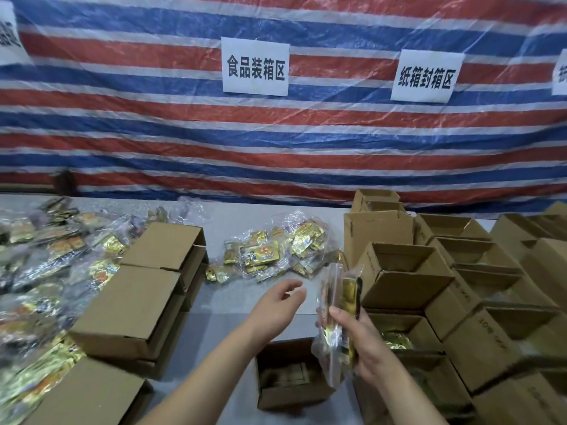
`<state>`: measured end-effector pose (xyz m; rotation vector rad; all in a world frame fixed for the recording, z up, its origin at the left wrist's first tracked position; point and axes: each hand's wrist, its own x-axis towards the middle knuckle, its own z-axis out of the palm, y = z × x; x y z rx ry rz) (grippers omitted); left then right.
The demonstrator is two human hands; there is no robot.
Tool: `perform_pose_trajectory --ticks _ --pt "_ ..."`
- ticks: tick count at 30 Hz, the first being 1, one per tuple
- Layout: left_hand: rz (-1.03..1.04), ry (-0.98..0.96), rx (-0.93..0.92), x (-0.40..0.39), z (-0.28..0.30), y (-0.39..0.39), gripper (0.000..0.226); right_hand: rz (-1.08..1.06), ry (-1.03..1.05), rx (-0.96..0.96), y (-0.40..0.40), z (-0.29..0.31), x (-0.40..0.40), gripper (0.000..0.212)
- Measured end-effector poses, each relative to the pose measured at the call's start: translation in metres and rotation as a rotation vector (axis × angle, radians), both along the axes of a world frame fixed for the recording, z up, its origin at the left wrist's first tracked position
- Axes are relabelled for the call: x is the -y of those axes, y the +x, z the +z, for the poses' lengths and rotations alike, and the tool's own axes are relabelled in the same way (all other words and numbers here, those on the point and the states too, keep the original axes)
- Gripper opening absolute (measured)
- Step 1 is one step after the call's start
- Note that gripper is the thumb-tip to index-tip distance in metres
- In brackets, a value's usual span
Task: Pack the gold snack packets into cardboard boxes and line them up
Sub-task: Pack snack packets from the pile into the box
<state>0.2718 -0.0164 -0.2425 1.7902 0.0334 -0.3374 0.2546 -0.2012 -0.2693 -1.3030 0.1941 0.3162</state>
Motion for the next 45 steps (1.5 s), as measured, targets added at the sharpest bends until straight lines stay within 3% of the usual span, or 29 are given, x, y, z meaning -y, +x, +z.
perform_pose_trajectory --ticks 3,7,12,15,19,25,32,36,38,41,45 --pt "0.066 0.307 -0.097 -0.028 -0.062 -0.006 0.047 0.050 -0.140 -0.069 0.014 -0.019 0.009 0.064" --pt "-0.048 0.508 -0.235 -0.044 -0.141 -0.023 0.060 0.292 -0.453 -0.033 0.031 -0.041 0.008 0.071" --pt "0.030 0.364 -0.204 -0.043 -0.176 -0.024 0.024 0.954 -1.083 0.307 0.050 -0.060 -0.021 0.049" --pt "0.106 0.317 -0.192 -0.044 -0.181 -0.024 0.019 1.132 -1.295 0.449 0.055 -0.072 -0.042 0.046" --pt "0.158 0.280 -0.198 -0.045 -0.178 -0.024 0.020 1.154 -1.311 0.516 0.064 -0.074 -0.054 0.036" --pt "0.084 0.273 -0.147 -0.044 -0.179 -0.033 0.021 1.294 -1.136 0.259 0.051 -0.100 -0.046 0.024" --pt "0.083 0.261 -0.149 -0.042 -0.179 -0.036 0.020 1.324 -1.392 0.200 0.039 -0.163 -0.061 0.052" --pt "0.056 0.305 -0.184 -0.039 -0.180 -0.038 0.025 1.179 -1.213 0.023 0.027 -0.171 -0.054 0.068" --pt "0.054 0.316 -0.177 -0.039 -0.180 -0.039 0.026 1.087 -1.105 0.027 0.028 -0.163 -0.049 0.056" --pt "0.062 0.317 -0.176 -0.039 -0.181 -0.040 0.024 1.017 -1.176 0.094 0.031 -0.153 -0.043 0.021" --pt "0.082 0.292 -0.194 -0.038 -0.182 -0.043 0.022 1.090 -1.172 -0.168 0.026 -0.157 -0.047 0.046"
